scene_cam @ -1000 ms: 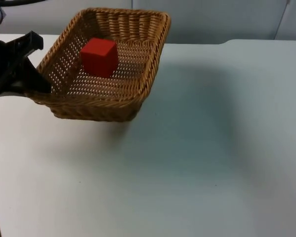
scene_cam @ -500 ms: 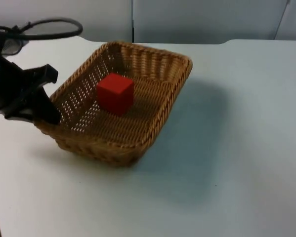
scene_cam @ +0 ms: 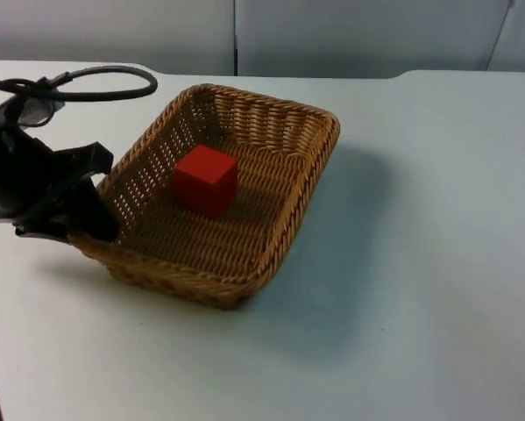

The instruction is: Pick up the basket with the left hand and place the cube into the basket with the right hand.

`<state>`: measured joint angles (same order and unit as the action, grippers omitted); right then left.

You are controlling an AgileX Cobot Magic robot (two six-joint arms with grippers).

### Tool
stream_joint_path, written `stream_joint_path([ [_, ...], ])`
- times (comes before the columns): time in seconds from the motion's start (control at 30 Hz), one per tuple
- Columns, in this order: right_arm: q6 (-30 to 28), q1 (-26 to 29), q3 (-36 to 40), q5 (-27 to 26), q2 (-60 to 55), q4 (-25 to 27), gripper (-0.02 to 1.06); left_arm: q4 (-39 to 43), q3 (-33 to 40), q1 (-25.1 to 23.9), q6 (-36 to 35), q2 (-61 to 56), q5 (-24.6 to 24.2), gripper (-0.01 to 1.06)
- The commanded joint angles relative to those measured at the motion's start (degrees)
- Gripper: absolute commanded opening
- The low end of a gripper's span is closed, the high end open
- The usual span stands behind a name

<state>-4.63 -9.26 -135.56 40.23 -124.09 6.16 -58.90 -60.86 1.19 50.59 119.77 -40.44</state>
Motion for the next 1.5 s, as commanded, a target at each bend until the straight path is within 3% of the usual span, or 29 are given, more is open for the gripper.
stream_joint_path([
  [0.0,0.1,0.1,0.1,-1.3,0.4,0.1,0.00,0.8,0.3,0.4,0.3,0.8,0.6,0.50],
  [0.07,0.1,0.1,0.1,-1.3,0.4,0.1,0.00,0.8,0.3,0.4,-0.1,0.8,0.9,0.76],
  [0.1,0.1,0.1,0.1,-1.3,0.4,0.1,0.00,0.8,0.2,0.4,-0.2,0.8,0.9,0.77],
  [0.33,0.1,0.1,0.1,-1.6,0.4,0.1,0.00,1.1,-2.8,0.4,-0.2,0.0,-1.8,0.74],
  [0.53,0.1,0.1,0.1,-1.6,0.4,0.1,0.00,1.2,-6.9,0.4,-1.2,-7.7,-3.7,0.71],
  [0.67,0.1,0.1,0.1,-1.6,0.4,0.1,0.00,4.3,-8.4,0.4,-4.8,-16.5,-3.7,0.65],
  [0.73,0.1,0.1,0.1,-1.6,0.4,0.1,0.00,6.7,-8.4,0.4,-6.7,-21.7,-3.4,0.52],
  [0.77,0.1,0.1,0.1,-1.6,0.4,0.1,0.00,6.7,-8.4,0.4,-6.7,-21.7,-3.4,0.52],
  [0.9,0.1,0.1,0.1,-1.6,0.4,0.1,0.00,13.4,-8.4,0.4,-10.0,-32.6,-5.7,0.10],
  [0.93,0.1,0.1,0.1,-1.6,0.4,0.1,0.00,13.4,-8.4,0.4,-10.0,-32.6,-5.7,0.10],
  [0.97,0.1,0.1,0.1,-1.6,0.4,0.1,0.00,14.4,-8.4,0.4,-11.0,-34.8,-6.5,0.01],
  [1.3,0.4,0.1,0.1,-1.3,0.4,0.4,0.00,33.4,-8.4,0.4,-23.2,-53.1,-8.2,0.00],
  [1.4,-0.7,0.1,0.1,2.9,1.7,-2.0,0.00,35.8,-8.4,0.4,-24.5,-58.2,-9.3,0.00],
  [1.47,2.4,0.1,0.1,7.1,3.7,-8.5,0.00,36.6,-8.4,0.4,-25.2,-62.6,-11.0,0.00],
])
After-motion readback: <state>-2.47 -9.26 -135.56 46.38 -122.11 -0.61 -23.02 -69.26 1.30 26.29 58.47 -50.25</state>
